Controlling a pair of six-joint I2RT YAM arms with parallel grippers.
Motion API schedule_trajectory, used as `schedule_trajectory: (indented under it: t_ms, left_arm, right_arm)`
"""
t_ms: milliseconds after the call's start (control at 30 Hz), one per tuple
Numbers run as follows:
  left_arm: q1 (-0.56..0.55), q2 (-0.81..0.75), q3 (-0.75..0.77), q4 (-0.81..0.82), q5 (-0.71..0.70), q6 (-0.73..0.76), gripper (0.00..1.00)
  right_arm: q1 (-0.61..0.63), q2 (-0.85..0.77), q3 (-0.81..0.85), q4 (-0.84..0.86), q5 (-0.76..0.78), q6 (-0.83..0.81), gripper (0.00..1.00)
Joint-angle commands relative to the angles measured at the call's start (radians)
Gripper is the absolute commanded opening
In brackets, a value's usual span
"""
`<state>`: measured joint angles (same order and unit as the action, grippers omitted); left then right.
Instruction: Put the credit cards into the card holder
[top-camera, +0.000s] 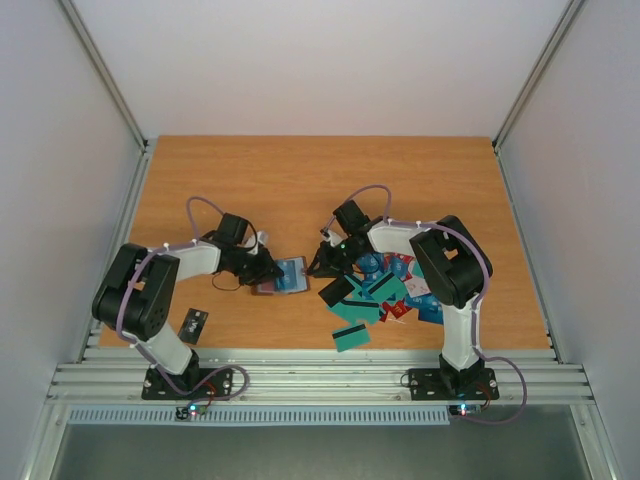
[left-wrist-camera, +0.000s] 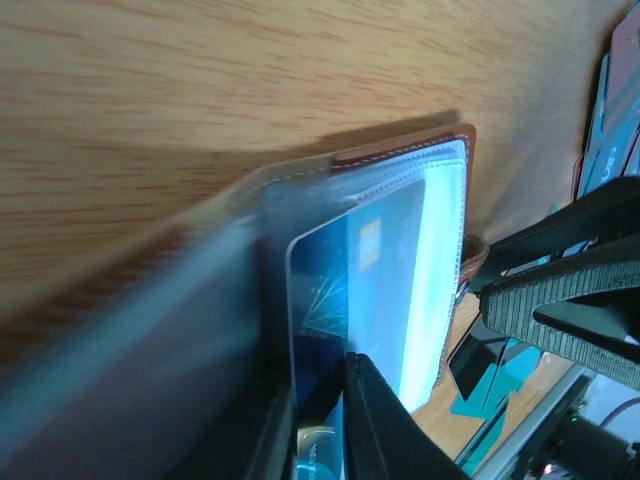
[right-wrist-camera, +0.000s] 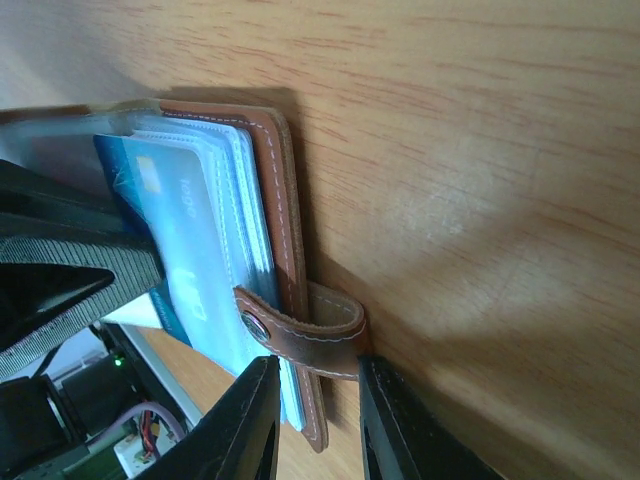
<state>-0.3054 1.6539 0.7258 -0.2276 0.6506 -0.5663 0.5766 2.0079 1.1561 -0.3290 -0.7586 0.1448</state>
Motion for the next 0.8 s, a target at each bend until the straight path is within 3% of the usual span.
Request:
schedule_trajectory:
  t_ms: [0, 267, 767]
  left_arm:
    - [-0.034, 0.029, -0.011, -0.079, -0.107, 0.023, 0.19]
    - [-0.038, -0.04, 0.021, -0.211, -0.188, 0.072, 0.41]
    - [-0.061, -0.041, 0.149, -0.384, -0.269, 0.118, 0.59]
  right_arm:
    - [0.026, 0.044, -0.036, 0.019, 0.015, 0.023, 0.24]
    - [0.026, 0.042, -0.064, 0.05, 0.015, 0.049, 0.24]
    - [0.026, 0.01, -0.103, 0.091, 0.025, 0.102, 0.24]
